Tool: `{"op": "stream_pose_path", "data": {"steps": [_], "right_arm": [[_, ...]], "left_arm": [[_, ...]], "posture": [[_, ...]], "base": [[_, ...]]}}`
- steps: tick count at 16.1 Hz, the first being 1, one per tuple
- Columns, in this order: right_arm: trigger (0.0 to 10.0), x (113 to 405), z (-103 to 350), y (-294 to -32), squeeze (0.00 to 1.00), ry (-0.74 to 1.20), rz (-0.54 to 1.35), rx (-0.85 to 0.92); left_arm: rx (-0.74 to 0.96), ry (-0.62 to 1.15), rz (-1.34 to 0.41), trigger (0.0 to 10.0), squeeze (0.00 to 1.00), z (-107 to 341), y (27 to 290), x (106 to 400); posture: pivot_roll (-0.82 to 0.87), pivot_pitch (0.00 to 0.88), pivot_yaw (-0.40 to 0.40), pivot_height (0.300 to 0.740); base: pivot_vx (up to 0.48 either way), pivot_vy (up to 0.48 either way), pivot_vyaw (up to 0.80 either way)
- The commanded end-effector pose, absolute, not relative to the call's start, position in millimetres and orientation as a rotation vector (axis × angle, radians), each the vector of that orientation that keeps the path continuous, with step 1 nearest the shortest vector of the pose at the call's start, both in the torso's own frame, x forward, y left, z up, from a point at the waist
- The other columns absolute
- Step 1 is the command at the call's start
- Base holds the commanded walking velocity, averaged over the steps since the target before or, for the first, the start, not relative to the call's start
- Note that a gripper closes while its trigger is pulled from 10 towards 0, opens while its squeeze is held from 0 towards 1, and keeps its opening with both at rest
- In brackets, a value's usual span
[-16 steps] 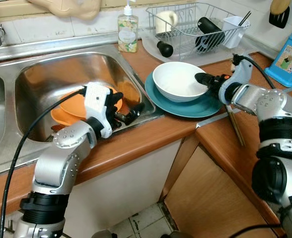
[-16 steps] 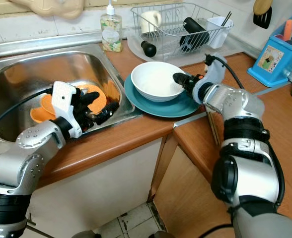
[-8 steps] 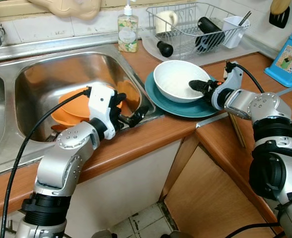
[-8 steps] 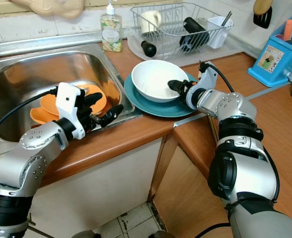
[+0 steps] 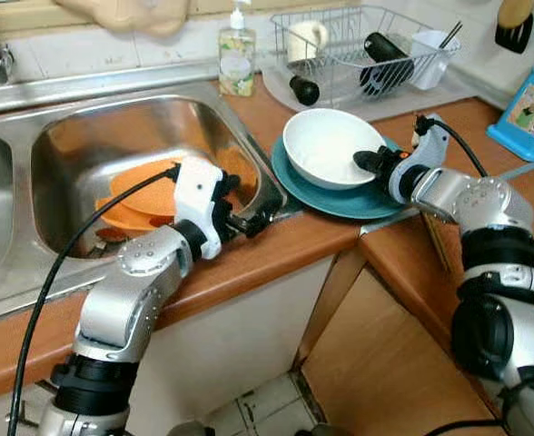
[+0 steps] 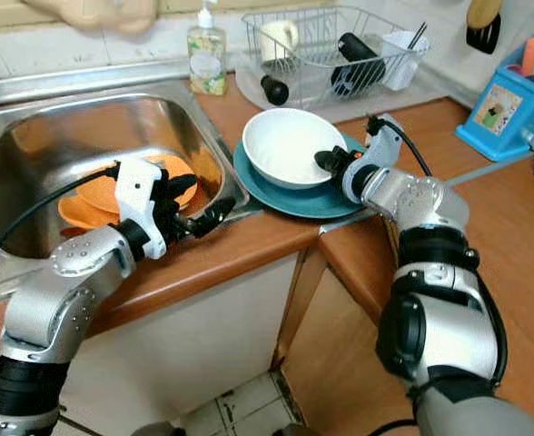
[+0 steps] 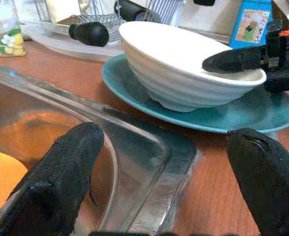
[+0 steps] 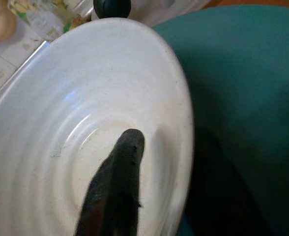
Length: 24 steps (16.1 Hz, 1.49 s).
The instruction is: Kitchen organization
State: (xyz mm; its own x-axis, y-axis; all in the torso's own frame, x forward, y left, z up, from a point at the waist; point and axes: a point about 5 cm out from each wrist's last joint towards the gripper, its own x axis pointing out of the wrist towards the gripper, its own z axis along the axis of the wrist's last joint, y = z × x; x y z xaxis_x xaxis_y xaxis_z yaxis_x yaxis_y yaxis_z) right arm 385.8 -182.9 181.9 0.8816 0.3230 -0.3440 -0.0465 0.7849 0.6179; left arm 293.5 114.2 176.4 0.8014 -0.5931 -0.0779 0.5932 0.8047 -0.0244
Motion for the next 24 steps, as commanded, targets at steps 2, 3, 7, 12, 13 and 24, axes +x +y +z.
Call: {"op": "stream_pose_path", "data": {"steps": [2,3,7,12,13,24], "right_arm": [[0.0,381,170,-185,0.00,0.480,0.167,0.647],[0.0,379,168,-184,0.00,0.465,0.164,0.647],[0.0,378,176,-180,0.00,0.417,0.192,0.631],[0.0,380,197,-176,0.00,0.257,0.232,0.586],[0.0,380,208,-176,0.00,0.172,0.255,0.556],[0.0,343,263,-124,0.00,-0.223,0.642,0.075]], "left_arm": [[0.010,0.087,-0.632,10.0,0.00,174,113,293],[0.009,0.087,-0.631,10.0,0.00,174,112,293],[0.009,0.071,-0.605,10.0,0.00,176,112,296],[-0.017,0.046,-0.548,10.0,0.00,180,118,300],[-0.046,0.034,-0.531,10.0,0.00,184,119,302],[-0.422,-0.028,-0.504,10.0,0.00,203,127,325]], "posture": [[-0.14,0.000,-0.006,0.740],[-0.14,0.000,-0.005,0.740],[-0.14,0.000,-0.013,0.740],[-0.14,0.000,-0.006,0.740],[-0.14,0.000,-0.001,0.740],[-0.15,0.000,0.014,0.740]], "base": [[0.000,0.000,0.00],[0.000,0.000,0.00],[0.000,0.000,0.00],[0.000,0.000,0.00],[0.000,0.000,0.00],[0.000,0.000,0.00]]}}
